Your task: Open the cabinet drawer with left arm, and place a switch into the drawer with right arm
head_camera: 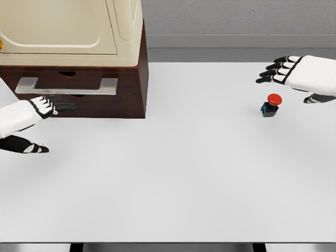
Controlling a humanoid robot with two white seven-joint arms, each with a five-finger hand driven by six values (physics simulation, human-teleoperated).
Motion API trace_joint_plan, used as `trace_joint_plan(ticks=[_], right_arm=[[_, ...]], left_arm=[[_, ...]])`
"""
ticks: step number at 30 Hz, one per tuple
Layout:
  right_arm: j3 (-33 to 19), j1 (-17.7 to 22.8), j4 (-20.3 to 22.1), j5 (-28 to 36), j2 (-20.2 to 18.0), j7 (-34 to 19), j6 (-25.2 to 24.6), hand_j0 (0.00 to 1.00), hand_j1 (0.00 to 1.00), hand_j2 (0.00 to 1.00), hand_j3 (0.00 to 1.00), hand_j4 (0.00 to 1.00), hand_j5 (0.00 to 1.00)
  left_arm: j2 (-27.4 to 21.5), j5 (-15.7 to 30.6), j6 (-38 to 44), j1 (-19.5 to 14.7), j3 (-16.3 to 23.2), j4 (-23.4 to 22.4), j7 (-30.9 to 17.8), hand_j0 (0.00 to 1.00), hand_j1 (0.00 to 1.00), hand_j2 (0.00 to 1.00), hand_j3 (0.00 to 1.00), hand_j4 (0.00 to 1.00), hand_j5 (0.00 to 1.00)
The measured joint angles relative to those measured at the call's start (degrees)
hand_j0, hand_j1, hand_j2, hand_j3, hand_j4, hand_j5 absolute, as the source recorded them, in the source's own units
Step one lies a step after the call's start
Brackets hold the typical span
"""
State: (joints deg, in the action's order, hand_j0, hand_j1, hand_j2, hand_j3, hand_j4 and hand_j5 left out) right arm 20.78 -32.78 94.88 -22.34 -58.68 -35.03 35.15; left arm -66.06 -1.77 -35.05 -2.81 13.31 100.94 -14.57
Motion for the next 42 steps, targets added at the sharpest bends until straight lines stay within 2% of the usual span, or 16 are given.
trace_joint_plan(ticks=[4,8,12,15,19,23,27,30,34,42], right_arm=[[0.08,0.09,-0.14,0.22,-0.09,0.00,0.00,1.00,1.00,1.00,1.00,1.00,1.00],[0.40,-0.88,-4.74,-0.03,0.17,0.01,-0.03,1.00,1.00,1.00,1.00,1.00,1.00],[2.85,-4.13,-11.52,-0.84,1.51,0.01,-0.04,1.00,1.00,1.00,1.00,1.00,1.00],[5.86,-4.92,-13.60,-3.12,2.78,0.00,-0.01,1.00,1.00,1.00,1.00,1.00,1.00],[8.63,-5.36,-15.78,-5.20,3.76,0.00,-0.01,1.00,1.00,1.00,1.00,1.00,1.00],[9.76,-6.33,-16.68,-6.13,4.28,0.00,-0.01,1.00,1.00,1.00,1.00,1.00,1.00],[12.02,-8.09,-16.97,-6.35,4.81,0.01,-0.02,1.00,1.00,1.00,1.00,1.00,1.00],[12.97,-8.26,-17.05,-6.38,5.02,0.01,-0.02,1.00,1.00,1.00,1.00,1.00,1.00],[13.42,-8.70,-17.08,-6.42,5.05,0.01,-0.02,1.00,1.00,1.00,1.00,1.00,1.00],[13.73,-9.58,-17.02,-6.30,4.72,0.01,-0.02,1.00,1.00,1.00,1.00,1.00,1.00]], left_arm=[[2.12,-1.88,-0.02,-3.60,3.36,-0.11,-1.75,1.00,1.00,1.00,1.00,1.00,1.00],[2.81,-3.16,-0.02,-6.15,5.05,-0.40,-2.24,1.00,1.00,1.00,1.00,1.00,1.00],[-0.19,-3.67,-0.03,-8.80,5.76,-1.29,-2.30,1.00,1.00,1.00,1.00,1.00,1.00],[-3.86,-3.55,-0.02,-11.08,5.97,-0.54,-3.55,1.00,1.00,1.00,1.00,1.00,1.00],[-5.49,-3.05,-0.02,-15.81,6.13,-0.05,-7.67,1.00,1.00,1.00,1.00,1.00,1.00],[-3.85,0.19,-0.06,-17.67,6.34,0.14,-8.87,1.00,1.00,1.00,1.00,1.00,1.00],[-2.43,8.57,0.04,-18.90,7.13,0.20,-10.77,1.00,1.00,1.00,1.00,1.00,1.00],[0.25,11.51,3.41,-23.54,7.83,0.20,-16.31,1.00,1.00,1.00,1.00,1.00,1.00],[2.68,12.46,7.13,-24.35,10.60,0.10,-19.36,1.00,1.00,1.00,1.00,1.00,1.00],[3.22,12.61,17.48,-24.96,13.25,0.01,-20.38,1.00,1.00,1.00,1.00,1.00,1.00]])
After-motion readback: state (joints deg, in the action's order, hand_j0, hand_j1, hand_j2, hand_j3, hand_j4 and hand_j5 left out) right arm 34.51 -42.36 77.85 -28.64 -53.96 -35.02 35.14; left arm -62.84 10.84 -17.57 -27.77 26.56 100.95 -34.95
